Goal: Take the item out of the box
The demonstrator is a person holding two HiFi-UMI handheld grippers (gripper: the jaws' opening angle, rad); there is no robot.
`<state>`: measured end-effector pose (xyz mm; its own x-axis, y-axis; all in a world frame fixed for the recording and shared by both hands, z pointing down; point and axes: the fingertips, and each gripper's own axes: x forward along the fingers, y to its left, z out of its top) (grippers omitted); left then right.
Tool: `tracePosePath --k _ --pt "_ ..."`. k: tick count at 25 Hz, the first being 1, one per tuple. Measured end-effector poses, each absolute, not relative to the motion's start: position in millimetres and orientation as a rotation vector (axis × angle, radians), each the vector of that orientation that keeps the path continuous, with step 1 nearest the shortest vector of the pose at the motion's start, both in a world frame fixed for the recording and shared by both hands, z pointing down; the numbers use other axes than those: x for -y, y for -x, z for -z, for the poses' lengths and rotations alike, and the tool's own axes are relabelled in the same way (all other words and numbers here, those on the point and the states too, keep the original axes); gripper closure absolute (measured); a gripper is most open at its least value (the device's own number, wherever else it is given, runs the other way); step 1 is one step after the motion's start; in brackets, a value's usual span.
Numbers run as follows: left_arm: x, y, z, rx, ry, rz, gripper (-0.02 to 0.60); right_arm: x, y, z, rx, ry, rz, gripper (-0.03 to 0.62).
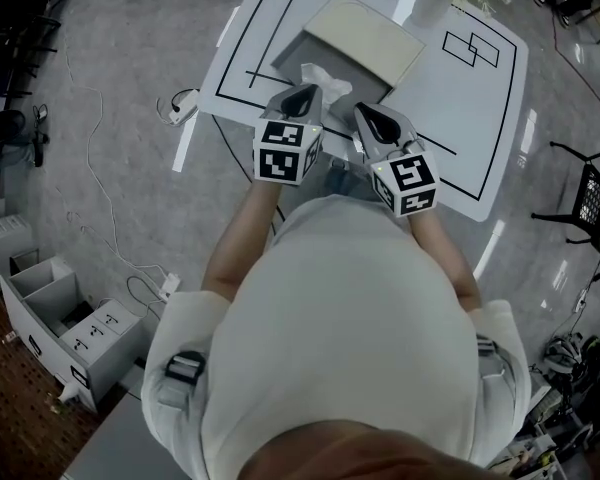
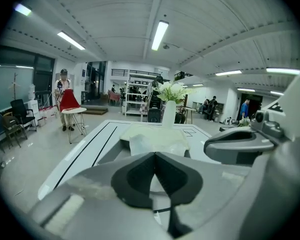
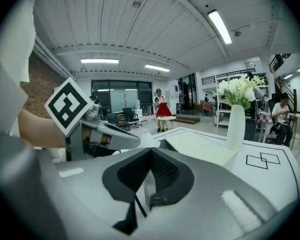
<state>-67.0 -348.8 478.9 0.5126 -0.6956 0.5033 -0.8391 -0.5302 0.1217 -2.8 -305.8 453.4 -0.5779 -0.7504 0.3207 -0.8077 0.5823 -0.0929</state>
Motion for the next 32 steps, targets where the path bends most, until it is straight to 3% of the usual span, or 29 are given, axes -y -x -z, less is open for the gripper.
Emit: tracePosePath --k 32 --pt "172.9 104.0 -475.0 1.371 -2.337 -0.28 0.58 152.6 11.2 -452.5 2.552 -1.296 -0.286 0.594"
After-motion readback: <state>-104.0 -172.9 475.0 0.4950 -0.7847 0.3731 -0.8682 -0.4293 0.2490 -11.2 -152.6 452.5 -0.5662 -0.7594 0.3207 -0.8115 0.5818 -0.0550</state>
